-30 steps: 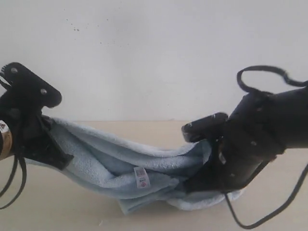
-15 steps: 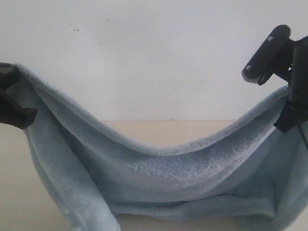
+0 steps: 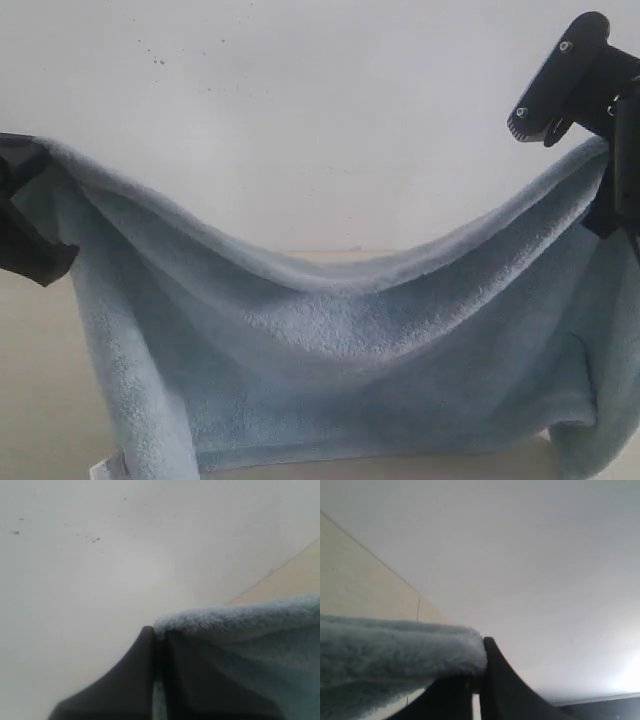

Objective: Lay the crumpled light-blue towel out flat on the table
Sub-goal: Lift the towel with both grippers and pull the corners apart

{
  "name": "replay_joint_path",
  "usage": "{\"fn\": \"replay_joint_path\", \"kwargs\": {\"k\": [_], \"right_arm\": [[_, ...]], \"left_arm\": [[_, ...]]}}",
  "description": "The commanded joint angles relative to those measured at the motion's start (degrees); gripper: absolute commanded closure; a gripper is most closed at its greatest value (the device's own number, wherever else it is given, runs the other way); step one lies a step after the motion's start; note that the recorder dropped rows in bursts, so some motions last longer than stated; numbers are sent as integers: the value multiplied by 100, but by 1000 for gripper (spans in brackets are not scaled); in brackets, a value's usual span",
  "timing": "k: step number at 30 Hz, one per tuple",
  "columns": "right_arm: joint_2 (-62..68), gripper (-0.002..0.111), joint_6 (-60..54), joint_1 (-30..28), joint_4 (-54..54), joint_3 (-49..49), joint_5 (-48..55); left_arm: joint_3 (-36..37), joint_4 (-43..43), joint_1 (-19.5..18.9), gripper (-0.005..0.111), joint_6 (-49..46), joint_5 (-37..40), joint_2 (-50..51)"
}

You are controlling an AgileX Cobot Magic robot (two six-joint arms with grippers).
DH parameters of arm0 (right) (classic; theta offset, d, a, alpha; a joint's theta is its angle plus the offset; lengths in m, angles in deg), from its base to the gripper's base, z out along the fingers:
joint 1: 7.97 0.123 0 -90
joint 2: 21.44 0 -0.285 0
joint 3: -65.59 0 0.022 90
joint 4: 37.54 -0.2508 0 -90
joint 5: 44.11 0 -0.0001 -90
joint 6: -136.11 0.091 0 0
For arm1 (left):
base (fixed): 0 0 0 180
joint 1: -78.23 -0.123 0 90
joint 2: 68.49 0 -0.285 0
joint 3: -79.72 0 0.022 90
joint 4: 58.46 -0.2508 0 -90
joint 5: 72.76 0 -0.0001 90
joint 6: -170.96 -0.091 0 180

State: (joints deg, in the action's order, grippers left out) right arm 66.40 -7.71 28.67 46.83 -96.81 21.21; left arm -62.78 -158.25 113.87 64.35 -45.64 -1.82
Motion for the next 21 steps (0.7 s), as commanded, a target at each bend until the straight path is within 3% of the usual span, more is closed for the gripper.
{"fn": "replay_joint_path", "kwargs": {"k": [1, 5, 13, 16, 21], "right_arm": [[-82, 108, 97, -12, -6, 18, -36], [-82, 108, 86, -332, -676, 18, -354], [-203, 108, -385, -1773, -2959, 18, -1568], [-209, 108, -855, -1900, -3834, 18, -2125], [-103, 108, -1106, -1900, -4192, 31, -2240]], "left_arm": [[9, -16, -204, 103, 115, 342, 219], [68, -16, -382, 103, 135, -24, 574], [188, -16, -581, 103, 756, -370, 1023], [176, -16, -581, 103, 756, -856, 1023], [239, -16, -581, 103, 756, -1418, 1179]]}}
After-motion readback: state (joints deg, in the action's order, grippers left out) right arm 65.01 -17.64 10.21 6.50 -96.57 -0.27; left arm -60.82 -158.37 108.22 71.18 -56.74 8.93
